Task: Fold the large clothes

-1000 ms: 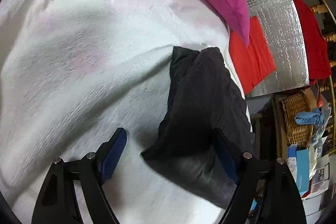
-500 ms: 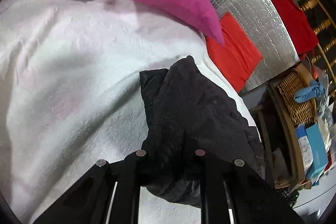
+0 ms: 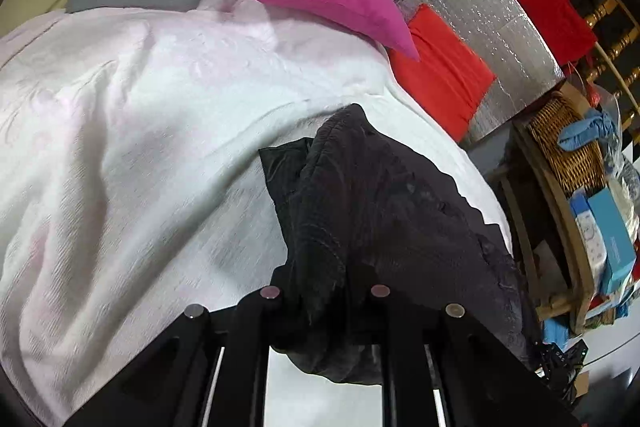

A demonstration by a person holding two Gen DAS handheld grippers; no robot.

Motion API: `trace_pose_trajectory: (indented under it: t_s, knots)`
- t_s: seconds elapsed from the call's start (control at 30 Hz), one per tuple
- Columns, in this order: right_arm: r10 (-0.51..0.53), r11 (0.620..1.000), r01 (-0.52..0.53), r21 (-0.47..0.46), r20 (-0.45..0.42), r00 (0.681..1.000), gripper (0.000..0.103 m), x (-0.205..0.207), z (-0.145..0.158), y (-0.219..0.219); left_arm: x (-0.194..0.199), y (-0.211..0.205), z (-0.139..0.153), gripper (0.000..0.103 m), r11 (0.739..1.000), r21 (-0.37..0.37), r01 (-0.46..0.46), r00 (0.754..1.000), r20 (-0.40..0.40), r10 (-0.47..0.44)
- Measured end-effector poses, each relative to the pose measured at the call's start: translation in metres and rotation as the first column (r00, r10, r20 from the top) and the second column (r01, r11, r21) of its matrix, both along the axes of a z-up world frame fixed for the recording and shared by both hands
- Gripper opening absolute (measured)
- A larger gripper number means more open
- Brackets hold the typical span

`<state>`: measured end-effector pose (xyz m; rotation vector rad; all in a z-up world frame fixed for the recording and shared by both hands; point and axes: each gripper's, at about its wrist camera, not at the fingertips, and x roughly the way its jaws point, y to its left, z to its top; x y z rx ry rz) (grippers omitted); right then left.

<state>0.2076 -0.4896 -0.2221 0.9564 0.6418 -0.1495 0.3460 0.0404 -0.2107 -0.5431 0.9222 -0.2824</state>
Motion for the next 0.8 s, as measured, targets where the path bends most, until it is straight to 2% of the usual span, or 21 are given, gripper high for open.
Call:
trace_pose_trajectory:
  t_s: [0.1, 0.17, 0.2, 0.23, 0.3, 0.33, 0.37, 0.5, 0.6, 0.63, 0.7, 0.77, 0.8]
  knots:
    - [-0.003, 1.000, 0.003, 0.031, -0.009, 1.000, 0.035, -0.017, -0.011, 0.002, -0.008, 0.003, -0.009, 0.014, 1.000, 0.000, -0.011, 1.000, -0.026, 0.011]
    - [0.000, 0.998, 0.001, 0.058, -0.014, 1.000, 0.037, -0.018, -0.018, 0.001, -0.005, 0.004, -0.015, 0.019, 1.000, 0.006, -0.025, 0.998, -0.053, 0.026]
    - [0.001, 0.997, 0.001, 0.076, -0.020, 1.000, 0.042, -0.017, -0.021, -0.001, -0.001, 0.003, -0.018, 0.020, 1.000, 0.007, -0.027, 0.997, -0.070, 0.028]
    - [0.000, 0.996, 0.003, 0.094, -0.029, 1.000, 0.047, -0.015, -0.023, -0.004, 0.001, 0.002, -0.018, 0.025, 1.000, 0.014, -0.025, 0.997, -0.074, 0.026]
    - [-0.012, 0.988, 0.021, 0.155, -0.055, 0.998, 0.054, -0.016, -0.031, -0.012, 0.008, -0.002, -0.021, 0.047, 0.999, 0.045, -0.020, 0.995, -0.092, 0.024]
    - [-0.017, 0.984, 0.028, 0.175, -0.062, 0.998, 0.055, -0.016, -0.033, -0.014, 0.011, -0.004, -0.025, 0.066, 0.999, 0.052, -0.016, 0.993, -0.117, 0.022]
    - [-0.022, 0.980, 0.034, 0.198, -0.065, 0.998, 0.055, -0.017, -0.035, -0.018, 0.012, -0.003, -0.029, 0.068, 0.999, 0.046, -0.020, 0.991, -0.132, 0.026]
    - [-0.042, 0.959, 0.057, 0.278, -0.059, 0.997, 0.056, -0.026, -0.040, -0.031, 0.012, 0.008, -0.035, 0.068, 1.000, -0.010, -0.028, 0.989, -0.146, 0.026]
    - [-0.068, 0.941, 0.085, 0.327, -0.061, 0.996, 0.058, -0.028, -0.048, -0.037, 0.013, 0.010, -0.034, 0.068, 0.999, 0.013, -0.030, 0.992, -0.121, 0.031]
    - [-0.080, 0.934, 0.096, 0.345, -0.060, 0.995, 0.061, -0.027, -0.050, -0.038, 0.015, 0.008, -0.036, 0.068, 1.000, 0.018, -0.024, 0.993, -0.118, 0.026]
    - [-0.124, 0.897, 0.140, 0.419, -0.065, 0.990, 0.063, -0.029, -0.064, -0.043, 0.017, 0.004, -0.039, 0.067, 0.999, 0.039, -0.018, 0.994, -0.107, 0.022]
    - [-0.164, 0.865, 0.163, 0.475, -0.041, 0.986, 0.063, -0.033, -0.072, -0.046, 0.018, -0.003, -0.039, 0.048, 0.998, 0.061, 0.008, 0.997, -0.082, -0.003]
    - [-0.168, 0.866, 0.165, 0.472, -0.035, 0.985, 0.063, -0.034, -0.071, -0.046, 0.017, -0.006, -0.037, 0.043, 0.997, 0.068, 0.022, 0.998, -0.067, -0.017]
